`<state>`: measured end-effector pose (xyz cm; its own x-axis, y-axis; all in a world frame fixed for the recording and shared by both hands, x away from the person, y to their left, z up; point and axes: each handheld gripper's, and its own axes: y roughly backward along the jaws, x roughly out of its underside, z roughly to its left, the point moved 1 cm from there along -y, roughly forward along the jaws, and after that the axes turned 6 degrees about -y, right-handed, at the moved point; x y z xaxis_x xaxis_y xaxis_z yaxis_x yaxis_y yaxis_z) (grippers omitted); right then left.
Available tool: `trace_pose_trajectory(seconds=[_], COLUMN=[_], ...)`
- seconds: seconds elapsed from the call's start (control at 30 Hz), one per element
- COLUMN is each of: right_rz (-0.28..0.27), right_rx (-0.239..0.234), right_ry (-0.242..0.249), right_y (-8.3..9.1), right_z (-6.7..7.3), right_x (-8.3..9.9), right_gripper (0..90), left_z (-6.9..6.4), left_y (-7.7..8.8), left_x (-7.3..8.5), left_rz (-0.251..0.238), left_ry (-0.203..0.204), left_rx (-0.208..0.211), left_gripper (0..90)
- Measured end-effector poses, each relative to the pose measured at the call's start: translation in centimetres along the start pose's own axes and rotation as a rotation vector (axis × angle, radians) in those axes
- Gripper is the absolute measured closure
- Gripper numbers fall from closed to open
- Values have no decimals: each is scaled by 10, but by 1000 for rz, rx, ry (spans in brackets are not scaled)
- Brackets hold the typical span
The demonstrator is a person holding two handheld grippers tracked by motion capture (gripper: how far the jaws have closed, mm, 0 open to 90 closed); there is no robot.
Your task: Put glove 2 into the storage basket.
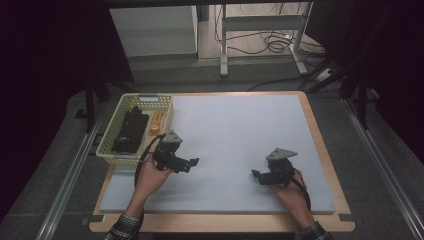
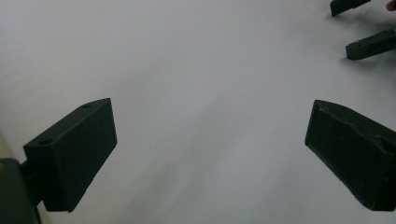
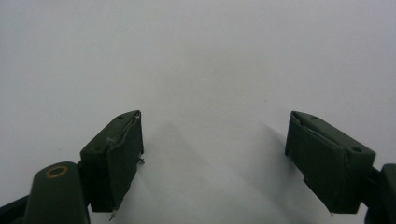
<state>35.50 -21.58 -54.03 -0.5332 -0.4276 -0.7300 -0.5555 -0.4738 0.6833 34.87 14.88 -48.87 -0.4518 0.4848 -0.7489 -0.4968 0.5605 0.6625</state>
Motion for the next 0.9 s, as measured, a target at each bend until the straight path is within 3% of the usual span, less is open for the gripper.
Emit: trace_pose_trajectory(seconds=[0.47,0.9], right_rz=[0,-1], right_rx=[0,1], right_ry=[0,1], right_y=[0,0], right_z=[0,0], right_x=[0,0], right_gripper=[189,189], left_z=[-20,-29], left_y=[-21,-36], left_x=[19,38], left_rz=[20,40], left_ry=[-38,-50], left_rx=[34,57], left_gripper=[24,23])
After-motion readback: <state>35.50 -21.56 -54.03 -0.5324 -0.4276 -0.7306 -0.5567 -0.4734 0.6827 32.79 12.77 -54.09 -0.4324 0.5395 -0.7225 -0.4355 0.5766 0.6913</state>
